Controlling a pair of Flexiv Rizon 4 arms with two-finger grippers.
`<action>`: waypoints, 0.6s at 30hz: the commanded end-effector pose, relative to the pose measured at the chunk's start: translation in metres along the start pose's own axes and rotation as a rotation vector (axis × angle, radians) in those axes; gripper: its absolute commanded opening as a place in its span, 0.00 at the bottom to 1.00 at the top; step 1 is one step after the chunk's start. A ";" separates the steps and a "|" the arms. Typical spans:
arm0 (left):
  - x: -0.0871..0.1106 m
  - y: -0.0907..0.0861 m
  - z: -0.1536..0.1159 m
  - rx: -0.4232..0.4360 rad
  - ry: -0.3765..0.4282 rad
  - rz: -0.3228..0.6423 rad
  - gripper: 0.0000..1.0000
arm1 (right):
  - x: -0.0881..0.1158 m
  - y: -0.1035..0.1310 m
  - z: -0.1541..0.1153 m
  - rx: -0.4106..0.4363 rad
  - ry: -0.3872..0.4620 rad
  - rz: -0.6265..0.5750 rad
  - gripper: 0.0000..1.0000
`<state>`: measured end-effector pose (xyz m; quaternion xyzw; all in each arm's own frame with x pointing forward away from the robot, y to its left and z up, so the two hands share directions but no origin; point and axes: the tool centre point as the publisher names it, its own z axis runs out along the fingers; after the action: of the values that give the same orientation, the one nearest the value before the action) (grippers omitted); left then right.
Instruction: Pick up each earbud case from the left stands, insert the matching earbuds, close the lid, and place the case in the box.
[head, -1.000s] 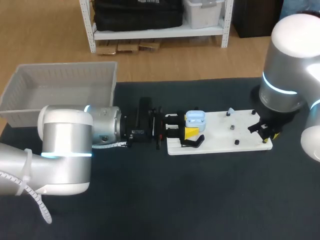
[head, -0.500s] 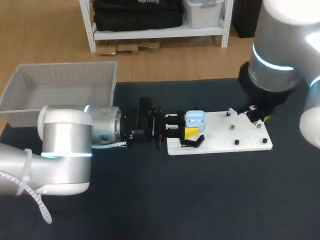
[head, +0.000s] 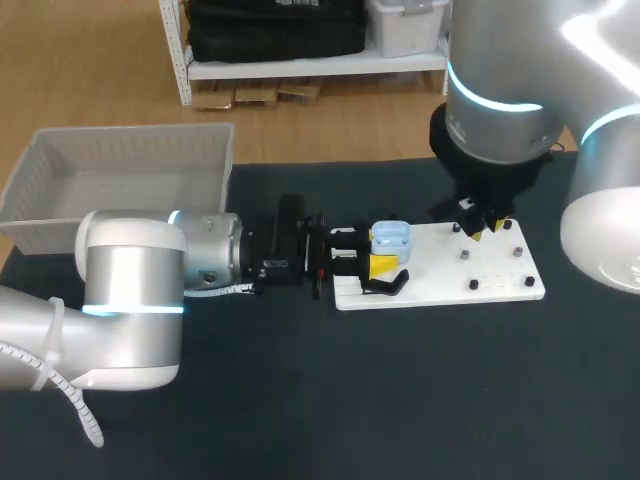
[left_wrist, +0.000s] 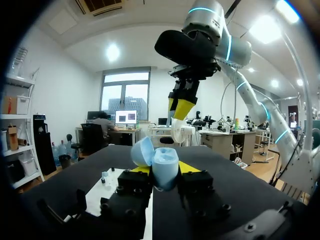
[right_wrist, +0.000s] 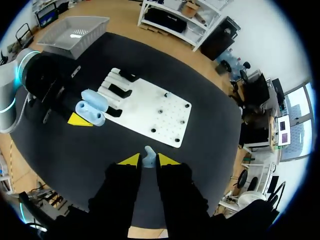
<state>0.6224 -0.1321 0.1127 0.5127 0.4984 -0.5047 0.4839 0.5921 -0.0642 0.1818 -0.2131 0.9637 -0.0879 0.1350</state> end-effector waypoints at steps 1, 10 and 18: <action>0.001 0.000 0.000 -0.003 -0.004 0.003 0.00 | 0.001 0.002 0.000 0.004 -0.002 0.002 0.00; 0.001 0.000 0.000 -0.003 -0.004 0.003 0.00 | -0.005 0.012 -0.007 0.006 -0.017 0.053 0.00; 0.001 0.000 0.000 -0.003 -0.004 0.003 0.00 | -0.025 0.046 -0.019 0.010 0.091 0.446 0.00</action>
<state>0.6224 -0.1321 0.1127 0.5127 0.4984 -0.5047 0.4839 0.5863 -0.0244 0.1938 -0.0828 0.9832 -0.0563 0.1527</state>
